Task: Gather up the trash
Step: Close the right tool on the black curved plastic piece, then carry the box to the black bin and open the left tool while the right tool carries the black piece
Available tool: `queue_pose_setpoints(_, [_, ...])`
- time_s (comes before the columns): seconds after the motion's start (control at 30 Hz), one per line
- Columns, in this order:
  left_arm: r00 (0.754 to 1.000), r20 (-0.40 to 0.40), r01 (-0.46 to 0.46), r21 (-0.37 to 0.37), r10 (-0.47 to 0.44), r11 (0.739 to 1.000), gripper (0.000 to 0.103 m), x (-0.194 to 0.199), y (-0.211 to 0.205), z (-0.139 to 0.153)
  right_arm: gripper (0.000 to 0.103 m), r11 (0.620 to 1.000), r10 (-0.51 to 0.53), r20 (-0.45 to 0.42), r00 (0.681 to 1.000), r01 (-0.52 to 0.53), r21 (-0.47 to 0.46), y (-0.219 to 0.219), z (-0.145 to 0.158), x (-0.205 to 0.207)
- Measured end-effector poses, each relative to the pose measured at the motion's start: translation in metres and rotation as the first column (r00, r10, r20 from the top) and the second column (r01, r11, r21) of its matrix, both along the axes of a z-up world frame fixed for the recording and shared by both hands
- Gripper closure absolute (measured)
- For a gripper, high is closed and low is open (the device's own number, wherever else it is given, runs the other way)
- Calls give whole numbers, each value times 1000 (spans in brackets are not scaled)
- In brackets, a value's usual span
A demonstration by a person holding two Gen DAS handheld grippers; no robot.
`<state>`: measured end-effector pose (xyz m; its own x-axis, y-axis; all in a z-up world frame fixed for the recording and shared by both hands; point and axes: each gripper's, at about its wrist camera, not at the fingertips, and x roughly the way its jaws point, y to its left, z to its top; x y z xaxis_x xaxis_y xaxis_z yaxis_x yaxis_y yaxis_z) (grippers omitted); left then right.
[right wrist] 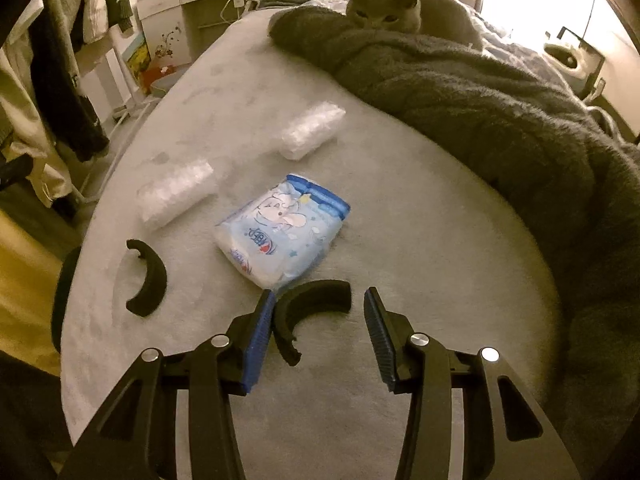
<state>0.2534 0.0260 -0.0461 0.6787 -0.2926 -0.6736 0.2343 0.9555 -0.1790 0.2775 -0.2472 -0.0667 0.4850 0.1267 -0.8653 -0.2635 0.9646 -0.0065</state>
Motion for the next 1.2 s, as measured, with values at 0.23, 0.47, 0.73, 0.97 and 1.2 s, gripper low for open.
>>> queue_pose_setpoints(0.23, [1000,-3,-7,-6,7,1000,51,-2,8,0,55,1000,6,-31,1000,-7,-21,4,-11,10])
queue_pose_setpoints(0.47, [1000,2,-1,-26,2,1000,51,-3,9,5,44,997,45,-4,999,-45,-60,7,-17,12])
queue_pose_setpoints(0.73, [1000,-3,-3,-27,3,1000,50,-4,10,4,64,998,49,-11,999,-49,-36,9,-15,6])
queue_pose_setpoints(0.97, [999,-18,-31,-13,30,999,51,-5,20,-2,64,1000,2,67,998,-1,-27,5,9,-3])
queue_pose_setpoints(1.2, [996,-68,-60,46,63,997,50,-9,32,-26,64,998,10,175,984,-21,61,23,39,-3])
